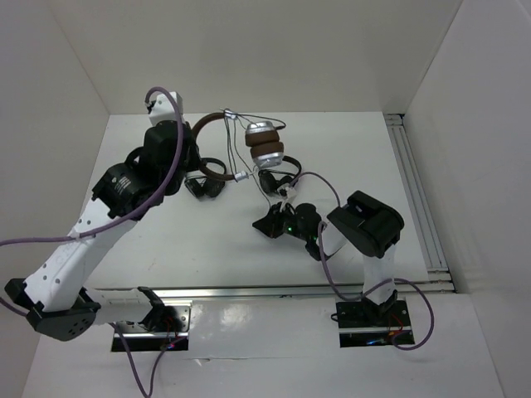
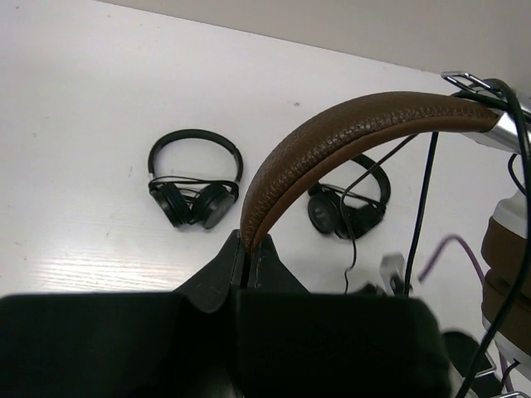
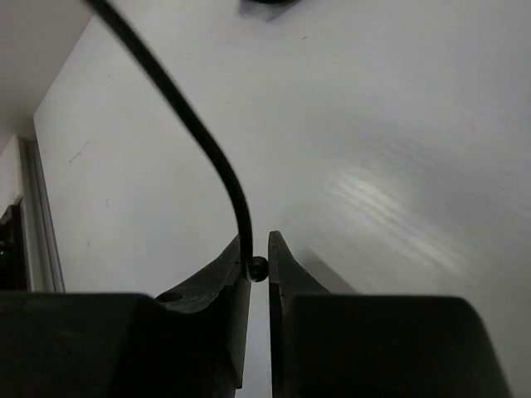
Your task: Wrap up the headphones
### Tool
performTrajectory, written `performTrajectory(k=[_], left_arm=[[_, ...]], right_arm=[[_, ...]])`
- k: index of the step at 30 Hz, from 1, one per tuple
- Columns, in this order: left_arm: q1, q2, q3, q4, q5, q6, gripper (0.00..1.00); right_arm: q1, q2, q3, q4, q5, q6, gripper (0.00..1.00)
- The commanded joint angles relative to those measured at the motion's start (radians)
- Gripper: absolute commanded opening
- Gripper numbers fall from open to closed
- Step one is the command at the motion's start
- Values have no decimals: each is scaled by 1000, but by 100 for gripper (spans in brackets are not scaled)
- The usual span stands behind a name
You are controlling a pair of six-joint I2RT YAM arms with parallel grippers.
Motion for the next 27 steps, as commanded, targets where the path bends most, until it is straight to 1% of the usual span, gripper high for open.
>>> performTrajectory(k=[1,2,3,5,6,7,8,9,10,11,12,13,14,15,18,21,22,23,27], left_arm=[[115,38,12,129,65,-69,0],[138,49,12,147,114,-69,0],[157,60,12,147,134,-69,0],[207,100,12,161,148,-80,0],[223,114,12,161,164,-80,0],[241,129,23,170,165,-80,0],[272,143,23,170,165,-80,0],[290,170,23,170,175,-80,0],[309,184,23,184,186,-80,0],[345,198,23,184,186,-80,0],[366,210,23,198,198,-71,0],[387,235,23,198,209,-71,0],[430,247,23,198,220,-59,0],[448,259,23,210,240,-59,0],[502,313,23,210,267,-39,0],[522,362,23,210,267,-26,0],[522,371,11,210,278,-26,0],[522,380,-3,224,278,-26,0],[531,416,-3,224,304,-26,0]], right_arm=[[71,-103,-41,-71,137,-48,0],[88,-138,-51,-120,173,-62,0],[125,-155,-51,-145,191,-73,0],[163,-196,-51,-209,261,-94,0],[182,-242,-42,-241,282,-120,0],[220,-267,-42,-324,300,-134,0],[239,-293,-16,-366,335,-150,0],[283,-343,-5,-453,355,-180,0],[308,-370,4,-494,384,-196,0],[334,-397,14,-533,456,-209,0],[360,-452,27,-573,493,-235,0],[401,-480,27,-652,522,-236,0],[417,-505,41,-689,542,-249,0],[433,-556,41,-717,562,-249,0],[499,-647,52,-809,604,-269,0],[571,-696,95,-898,615,-317,0],[593,-709,104,-913,657,-326,0],[623,-730,113,-936,668,-346,0],[674,-730,175,-1010,668,-390,0]])
